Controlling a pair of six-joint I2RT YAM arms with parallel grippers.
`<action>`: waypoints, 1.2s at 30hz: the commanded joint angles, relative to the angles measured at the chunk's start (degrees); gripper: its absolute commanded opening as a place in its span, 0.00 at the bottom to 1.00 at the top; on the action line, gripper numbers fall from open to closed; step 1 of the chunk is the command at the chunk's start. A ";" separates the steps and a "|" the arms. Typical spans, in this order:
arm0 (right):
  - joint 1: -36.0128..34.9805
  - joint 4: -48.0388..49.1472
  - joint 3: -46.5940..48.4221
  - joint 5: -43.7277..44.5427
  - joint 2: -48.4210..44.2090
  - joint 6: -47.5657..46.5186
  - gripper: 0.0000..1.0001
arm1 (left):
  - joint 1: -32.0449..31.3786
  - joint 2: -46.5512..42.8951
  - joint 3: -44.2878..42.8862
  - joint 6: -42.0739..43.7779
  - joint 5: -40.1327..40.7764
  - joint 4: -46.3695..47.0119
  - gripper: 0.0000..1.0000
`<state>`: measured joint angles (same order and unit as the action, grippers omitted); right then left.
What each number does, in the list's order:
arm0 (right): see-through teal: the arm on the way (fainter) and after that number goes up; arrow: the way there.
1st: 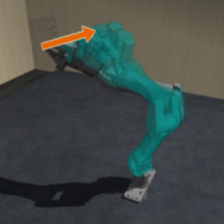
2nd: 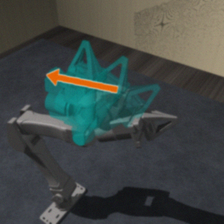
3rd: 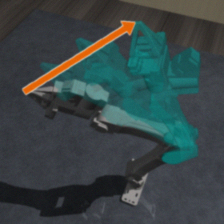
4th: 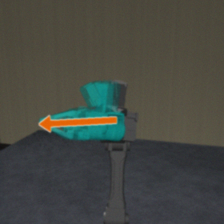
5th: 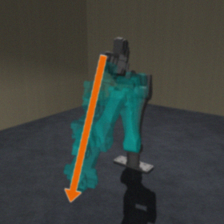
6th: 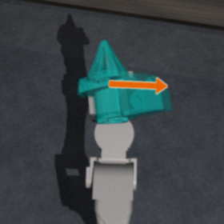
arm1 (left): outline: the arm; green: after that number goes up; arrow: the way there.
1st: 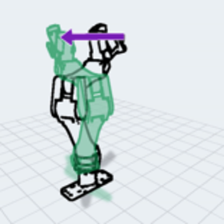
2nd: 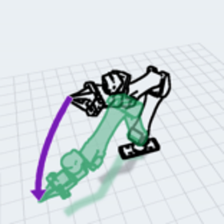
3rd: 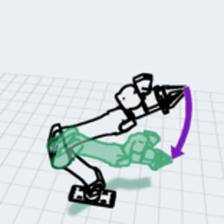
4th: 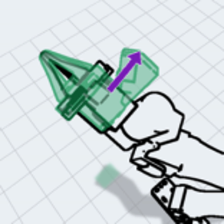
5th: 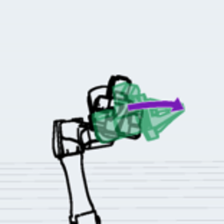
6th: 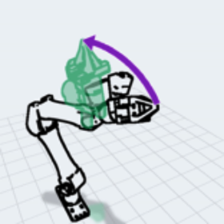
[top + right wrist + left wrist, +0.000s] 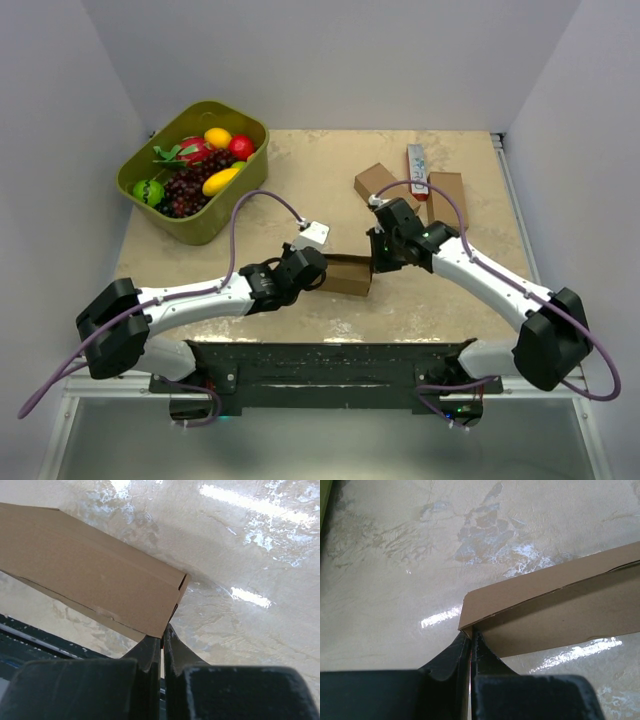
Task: Fold the paper box
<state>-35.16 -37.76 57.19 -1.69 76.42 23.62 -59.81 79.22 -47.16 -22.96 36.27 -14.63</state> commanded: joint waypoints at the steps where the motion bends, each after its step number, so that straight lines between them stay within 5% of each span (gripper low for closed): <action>1: -5.87 0.94 -1.03 2.82 1.09 1.69 0.00 | -1.80 2.08 0.22 -2.44 -10.87 -0.75 0.00; 9: -8.53 -2.41 -0.85 8.90 0.57 3.19 0.01 | -1.80 1.11 0.40 -2.44 -9.73 -1.62 0.00; 12: -8.53 -2.32 0.37 6.01 -1.80 3.54 0.26 | -1.80 1.02 0.40 -2.26 -9.29 -1.98 0.00; 13: -8.52 -2.49 0.81 5.39 -2.76 4.15 0.44 | -1.80 1.11 0.31 -2.18 -9.12 -2.33 0.00; 15: -8.61 -4.15 3.44 5.03 -4.69 4.51 0.65 | -1.80 1.20 0.22 -2.09 -8.94 -2.50 0.00; 19: -8.53 -6.62 7.49 8.01 -6.29 4.34 0.78 | -1.80 1.11 0.31 -1.91 -9.03 -2.50 0.00; 23: -8.53 -7.59 9.61 11.97 -6.29 3.89 0.79 | -1.80 0.94 0.40 -1.91 -8.85 -2.68 0.00; 30: -10.10 1.19 1.97 18.82 -10.32 9.94 0.52 | -1.80 1.11 0.49 -2.26 -8.76 -2.59 0.00; 36: -14.41 4.27 -5.59 25.42 -15.68 16.36 0.41 | -1.80 1.73 0.40 -2.35 -8.94 -2.77 0.00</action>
<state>-47.22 -37.56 54.87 17.30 64.23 33.89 -60.84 79.11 -47.40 -23.46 32.16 -12.99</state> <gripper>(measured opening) 0.420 0.052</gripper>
